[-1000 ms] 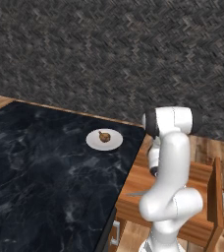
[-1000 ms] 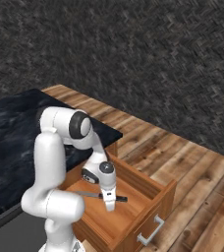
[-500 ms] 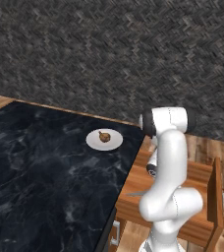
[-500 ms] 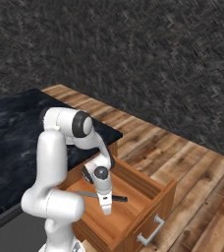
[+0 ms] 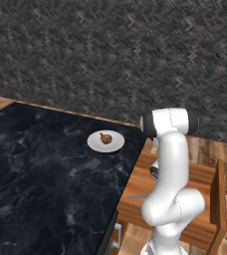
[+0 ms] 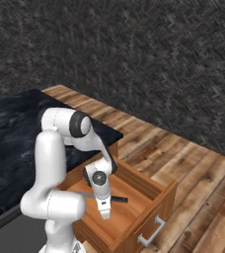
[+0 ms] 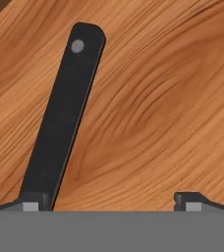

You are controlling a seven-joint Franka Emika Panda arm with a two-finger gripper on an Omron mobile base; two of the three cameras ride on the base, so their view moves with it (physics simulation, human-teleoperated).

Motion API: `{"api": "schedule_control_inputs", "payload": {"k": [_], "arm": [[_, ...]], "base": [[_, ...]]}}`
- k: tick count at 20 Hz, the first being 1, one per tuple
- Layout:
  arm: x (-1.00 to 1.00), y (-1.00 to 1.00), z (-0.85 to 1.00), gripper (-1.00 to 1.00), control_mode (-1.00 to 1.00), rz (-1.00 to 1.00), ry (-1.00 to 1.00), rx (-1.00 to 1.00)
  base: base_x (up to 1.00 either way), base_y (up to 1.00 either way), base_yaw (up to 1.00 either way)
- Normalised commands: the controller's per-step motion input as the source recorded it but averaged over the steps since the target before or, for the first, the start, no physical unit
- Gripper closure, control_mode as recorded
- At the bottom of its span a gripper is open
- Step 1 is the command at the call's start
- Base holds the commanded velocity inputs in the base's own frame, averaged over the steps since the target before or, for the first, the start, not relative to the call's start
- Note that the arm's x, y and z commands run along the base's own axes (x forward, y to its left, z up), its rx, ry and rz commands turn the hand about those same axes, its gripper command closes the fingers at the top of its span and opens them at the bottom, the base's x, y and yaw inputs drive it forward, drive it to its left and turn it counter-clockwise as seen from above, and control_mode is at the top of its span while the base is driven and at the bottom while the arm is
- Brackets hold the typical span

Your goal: Pick up the knife from the drawer and place it on the cutting board. Then place the meat from the plate to the cutting board.

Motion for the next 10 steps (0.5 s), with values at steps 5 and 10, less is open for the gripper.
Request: {"api": "schedule_control_inputs", "payload": {"k": [5,10], "arm": [[0.02,-0.03,0.37,-1.0,-1.0,0.0,0.06,0.01],[0.06,-0.02,0.45,-1.0,-1.0,0.0,0.07,0.0]], "base": [[0.0,0.0,0.0],[0.0,0.0,0.0]]}}
